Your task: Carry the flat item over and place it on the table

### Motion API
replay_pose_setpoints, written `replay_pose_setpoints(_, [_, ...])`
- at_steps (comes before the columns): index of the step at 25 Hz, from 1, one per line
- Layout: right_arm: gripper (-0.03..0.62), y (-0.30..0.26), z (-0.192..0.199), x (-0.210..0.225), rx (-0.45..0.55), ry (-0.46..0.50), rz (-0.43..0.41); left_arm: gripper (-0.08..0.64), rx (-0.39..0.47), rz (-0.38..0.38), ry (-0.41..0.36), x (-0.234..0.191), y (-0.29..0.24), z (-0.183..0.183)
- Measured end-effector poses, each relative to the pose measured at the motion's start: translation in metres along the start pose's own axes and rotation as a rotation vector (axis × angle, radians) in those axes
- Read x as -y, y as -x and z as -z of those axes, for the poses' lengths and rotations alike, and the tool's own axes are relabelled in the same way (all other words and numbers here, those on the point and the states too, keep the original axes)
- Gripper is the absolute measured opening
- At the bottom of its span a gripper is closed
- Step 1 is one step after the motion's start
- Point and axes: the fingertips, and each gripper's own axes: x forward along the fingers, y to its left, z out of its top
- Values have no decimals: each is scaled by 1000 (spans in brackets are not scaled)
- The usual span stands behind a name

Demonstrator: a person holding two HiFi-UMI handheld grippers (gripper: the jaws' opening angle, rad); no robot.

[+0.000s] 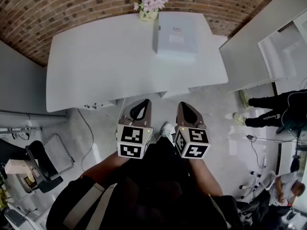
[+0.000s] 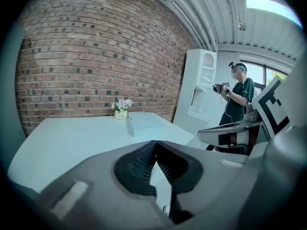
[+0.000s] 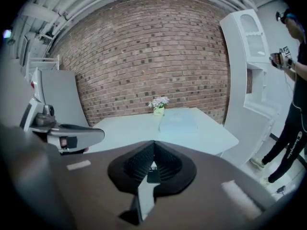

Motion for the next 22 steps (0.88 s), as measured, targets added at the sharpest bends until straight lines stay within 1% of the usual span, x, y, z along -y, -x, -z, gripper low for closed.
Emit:
replay_pose_setpoints(4, [0,13,8,-10,3,-18,40,2,-11,34,-22,-2,7,12])
replay_pose_setpoints(8, [0,29,15,-16,15,-29,60,2,1,65,-43,7,14,14])
replay_pose_setpoints(15, [0,56,30,-3,29,-63,87,2,20,105,-86,36,15,13])
replay_pose_setpoints(18, [0,64,40,4,20,-75,83,2,19,109,-101,47,14,16])
replay_pose_setpoints(22, [0,67,54,10,13,-132,58,2,-6,108,-137,59,13,25])
